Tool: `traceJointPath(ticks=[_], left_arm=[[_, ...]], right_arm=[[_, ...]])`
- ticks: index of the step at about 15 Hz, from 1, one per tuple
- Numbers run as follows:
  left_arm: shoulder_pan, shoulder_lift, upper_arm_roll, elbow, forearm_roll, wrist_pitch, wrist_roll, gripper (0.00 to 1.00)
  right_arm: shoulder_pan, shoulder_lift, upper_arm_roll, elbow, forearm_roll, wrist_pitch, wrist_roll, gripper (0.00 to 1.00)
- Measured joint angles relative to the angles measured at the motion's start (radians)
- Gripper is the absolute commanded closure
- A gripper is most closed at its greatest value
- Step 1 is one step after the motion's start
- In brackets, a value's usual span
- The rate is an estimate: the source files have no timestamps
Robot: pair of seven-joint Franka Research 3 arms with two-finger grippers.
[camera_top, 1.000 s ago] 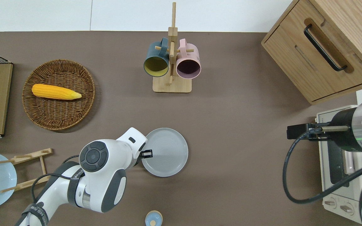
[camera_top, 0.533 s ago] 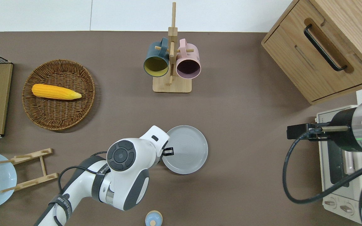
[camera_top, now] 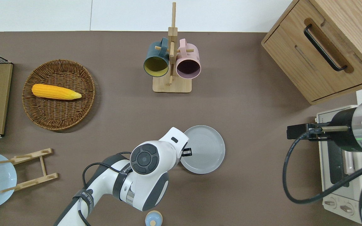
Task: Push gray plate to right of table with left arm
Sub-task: 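Push the gray plate with the left gripper toward the right arm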
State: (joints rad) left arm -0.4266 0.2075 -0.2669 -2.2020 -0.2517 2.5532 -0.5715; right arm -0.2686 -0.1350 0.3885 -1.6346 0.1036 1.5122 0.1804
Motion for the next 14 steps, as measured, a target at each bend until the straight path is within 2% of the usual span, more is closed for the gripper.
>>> traceJointPath(ticks=[6, 12, 13, 14], left_arm=[[-0.079, 0.051, -0.001, 0.042, 0.001, 0.025, -0.073, 1.0], [-0.106, 0.09, -0.002, 0.098, 0.011, 0.04, -0.123, 1.0], [-0.11, 0.099, -0.002, 0.109, 0.018, 0.041, -0.13, 0.98], [-0.113, 0.105, -0.001, 0.116, 0.024, 0.041, -0.133, 0.65]], right_arm=[[0.0, 0.0, 0.0, 0.0, 0.0, 0.0, 0.0, 0.005], [0.0, 0.0, 0.0, 0.0, 0.0, 0.0, 0.0, 0.005], [0.0, 0.0, 0.0, 0.0, 0.0, 0.0, 0.0, 0.005], [0.0, 0.0, 0.0, 0.0, 0.0, 0.0, 0.0, 0.005]])
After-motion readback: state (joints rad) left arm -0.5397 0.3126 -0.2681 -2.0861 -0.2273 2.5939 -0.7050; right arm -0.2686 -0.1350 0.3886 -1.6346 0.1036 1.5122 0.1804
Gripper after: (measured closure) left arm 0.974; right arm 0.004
